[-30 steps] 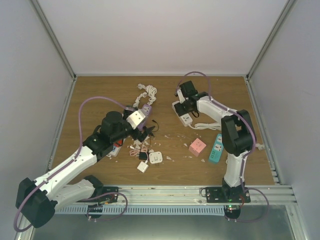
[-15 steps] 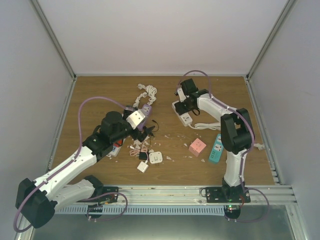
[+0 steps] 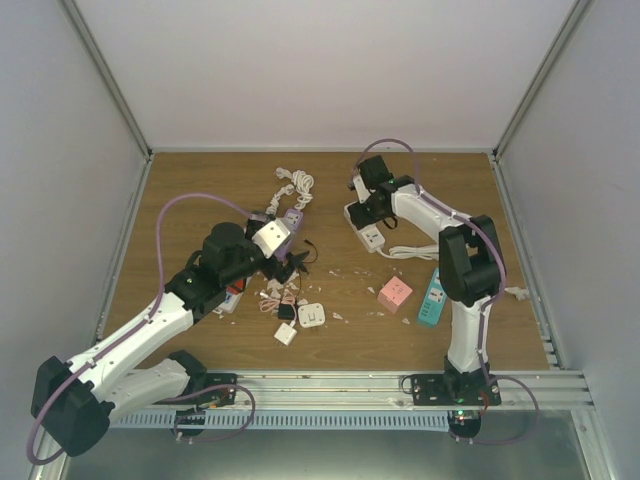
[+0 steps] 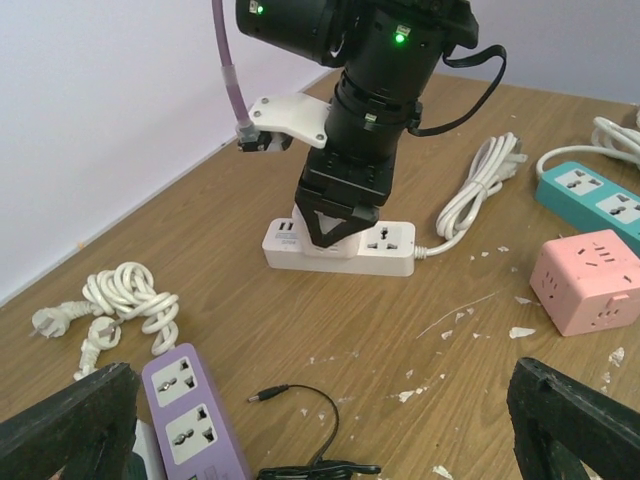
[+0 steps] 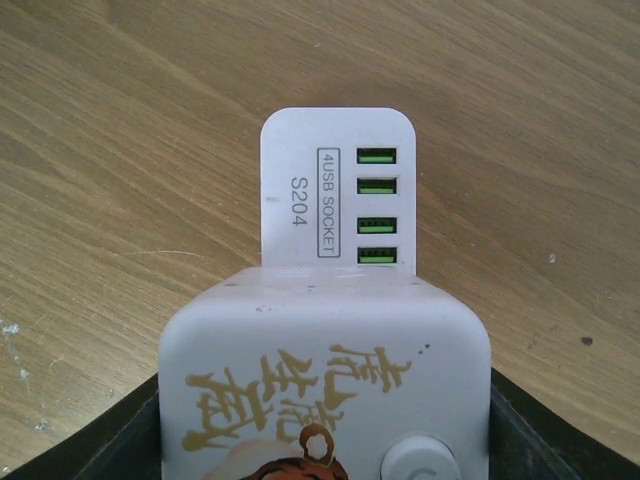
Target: Insert the plug
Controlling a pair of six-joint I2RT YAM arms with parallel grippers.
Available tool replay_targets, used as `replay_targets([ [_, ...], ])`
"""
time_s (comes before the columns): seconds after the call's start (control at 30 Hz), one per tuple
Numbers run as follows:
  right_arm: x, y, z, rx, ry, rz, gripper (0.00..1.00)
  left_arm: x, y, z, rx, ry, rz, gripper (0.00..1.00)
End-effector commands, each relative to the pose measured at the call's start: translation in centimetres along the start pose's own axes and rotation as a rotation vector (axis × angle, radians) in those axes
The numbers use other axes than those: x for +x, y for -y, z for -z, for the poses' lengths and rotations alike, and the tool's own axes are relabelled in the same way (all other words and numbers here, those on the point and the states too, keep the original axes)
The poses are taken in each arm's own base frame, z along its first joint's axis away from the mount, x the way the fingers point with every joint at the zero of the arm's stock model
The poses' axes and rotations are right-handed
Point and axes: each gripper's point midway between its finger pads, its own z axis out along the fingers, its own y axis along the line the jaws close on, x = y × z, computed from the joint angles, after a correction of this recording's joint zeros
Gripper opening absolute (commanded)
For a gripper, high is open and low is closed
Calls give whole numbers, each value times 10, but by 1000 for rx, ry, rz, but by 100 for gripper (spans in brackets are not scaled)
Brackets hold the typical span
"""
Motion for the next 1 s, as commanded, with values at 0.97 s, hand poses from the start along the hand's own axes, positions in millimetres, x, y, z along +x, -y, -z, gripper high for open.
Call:
replay_targets([
  [0.97,121,37,167,172,363,-650,93,-52,-21,36,-78,-9,488,99],
])
